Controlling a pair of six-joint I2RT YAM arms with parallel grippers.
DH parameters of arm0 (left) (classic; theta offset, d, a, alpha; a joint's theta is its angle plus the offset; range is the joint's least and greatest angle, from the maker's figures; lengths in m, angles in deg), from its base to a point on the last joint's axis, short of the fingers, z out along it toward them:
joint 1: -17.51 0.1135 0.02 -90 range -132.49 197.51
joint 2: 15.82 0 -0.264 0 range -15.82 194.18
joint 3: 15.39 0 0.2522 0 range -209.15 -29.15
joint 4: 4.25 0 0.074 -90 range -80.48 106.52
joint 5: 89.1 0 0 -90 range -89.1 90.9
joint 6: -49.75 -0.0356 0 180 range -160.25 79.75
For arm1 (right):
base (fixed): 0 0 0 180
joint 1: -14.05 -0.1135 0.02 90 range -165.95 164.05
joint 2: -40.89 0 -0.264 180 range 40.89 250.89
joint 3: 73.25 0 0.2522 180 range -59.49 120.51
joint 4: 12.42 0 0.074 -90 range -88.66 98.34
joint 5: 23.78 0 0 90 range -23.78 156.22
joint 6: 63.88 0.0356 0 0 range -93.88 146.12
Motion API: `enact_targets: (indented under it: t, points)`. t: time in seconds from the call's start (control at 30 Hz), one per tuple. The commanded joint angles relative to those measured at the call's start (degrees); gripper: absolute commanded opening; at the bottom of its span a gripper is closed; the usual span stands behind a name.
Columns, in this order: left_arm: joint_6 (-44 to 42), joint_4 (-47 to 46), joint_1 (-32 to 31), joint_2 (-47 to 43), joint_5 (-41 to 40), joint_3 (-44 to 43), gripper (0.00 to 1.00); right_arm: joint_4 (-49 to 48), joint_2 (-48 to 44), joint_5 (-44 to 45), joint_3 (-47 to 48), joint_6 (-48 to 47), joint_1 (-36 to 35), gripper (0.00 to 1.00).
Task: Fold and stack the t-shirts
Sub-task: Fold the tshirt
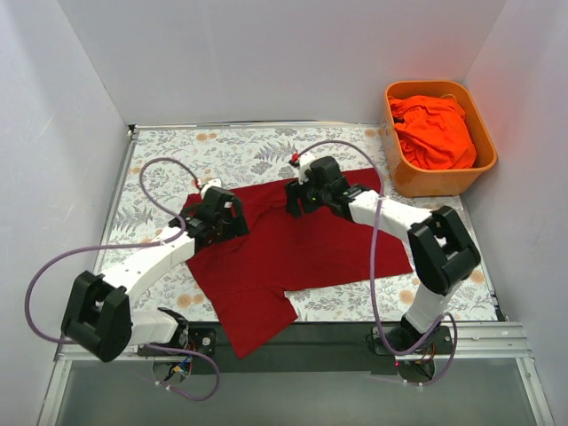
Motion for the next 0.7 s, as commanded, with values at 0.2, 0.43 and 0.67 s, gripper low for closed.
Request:
enact_targets:
  t: [0.2, 0.43, 0.67]
  points:
    - [-14.93, -3.33, -11.7, 16.01, -14.03, -11.05, 0.52, 4.41, -14.75, 5.94, -10.74, 4.06, 3.5, 0.59]
    - [-19.07, -6.23, -13.73, 24.63, -16.15, -13.69, 0.46, 5.46, -19.68, 7.35, -16.72, 3.71, 4.37, 0.59]
    - [-20.04, -7.47, -13.73, 28.76, -22.3, -14.74, 0.29, 5.55, -20.74, 7.26, -17.69, 3.53, 5.25, 0.59]
